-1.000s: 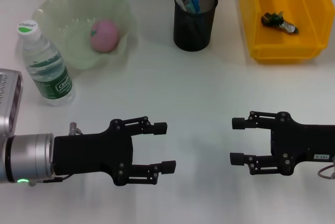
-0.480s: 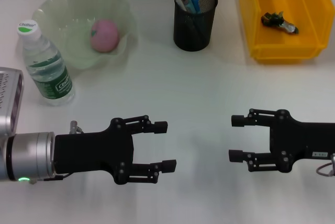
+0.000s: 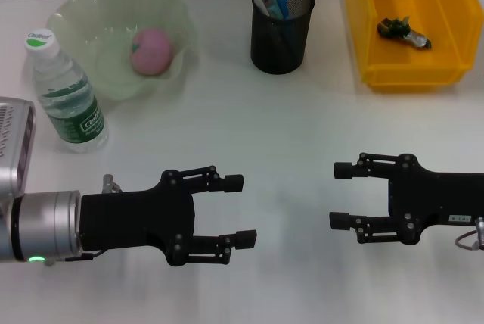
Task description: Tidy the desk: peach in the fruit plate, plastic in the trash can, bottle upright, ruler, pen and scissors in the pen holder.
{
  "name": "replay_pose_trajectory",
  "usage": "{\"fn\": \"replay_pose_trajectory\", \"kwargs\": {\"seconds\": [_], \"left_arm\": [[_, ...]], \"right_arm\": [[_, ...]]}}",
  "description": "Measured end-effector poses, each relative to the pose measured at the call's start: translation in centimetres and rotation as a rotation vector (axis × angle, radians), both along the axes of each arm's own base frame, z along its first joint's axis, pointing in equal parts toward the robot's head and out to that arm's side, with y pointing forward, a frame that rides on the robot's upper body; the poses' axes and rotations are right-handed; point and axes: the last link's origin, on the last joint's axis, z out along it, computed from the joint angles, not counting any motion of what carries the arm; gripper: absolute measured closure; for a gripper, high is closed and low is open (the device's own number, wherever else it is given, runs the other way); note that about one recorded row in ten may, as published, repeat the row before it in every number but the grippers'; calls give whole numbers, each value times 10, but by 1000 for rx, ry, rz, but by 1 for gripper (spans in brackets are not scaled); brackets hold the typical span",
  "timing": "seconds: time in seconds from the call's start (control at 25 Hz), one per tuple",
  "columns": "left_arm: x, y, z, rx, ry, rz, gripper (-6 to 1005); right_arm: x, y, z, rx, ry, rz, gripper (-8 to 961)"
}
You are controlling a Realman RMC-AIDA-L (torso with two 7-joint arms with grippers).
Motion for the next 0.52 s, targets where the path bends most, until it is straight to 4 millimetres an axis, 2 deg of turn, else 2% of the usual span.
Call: {"fn": "replay_pose_trajectory", "kwargs": {"seconds": [0.52], "left_arm": [[-3,-1,-3,3,12,18,199]], "right_arm": [[-4,4,-1,2,-10,28,188]]}}
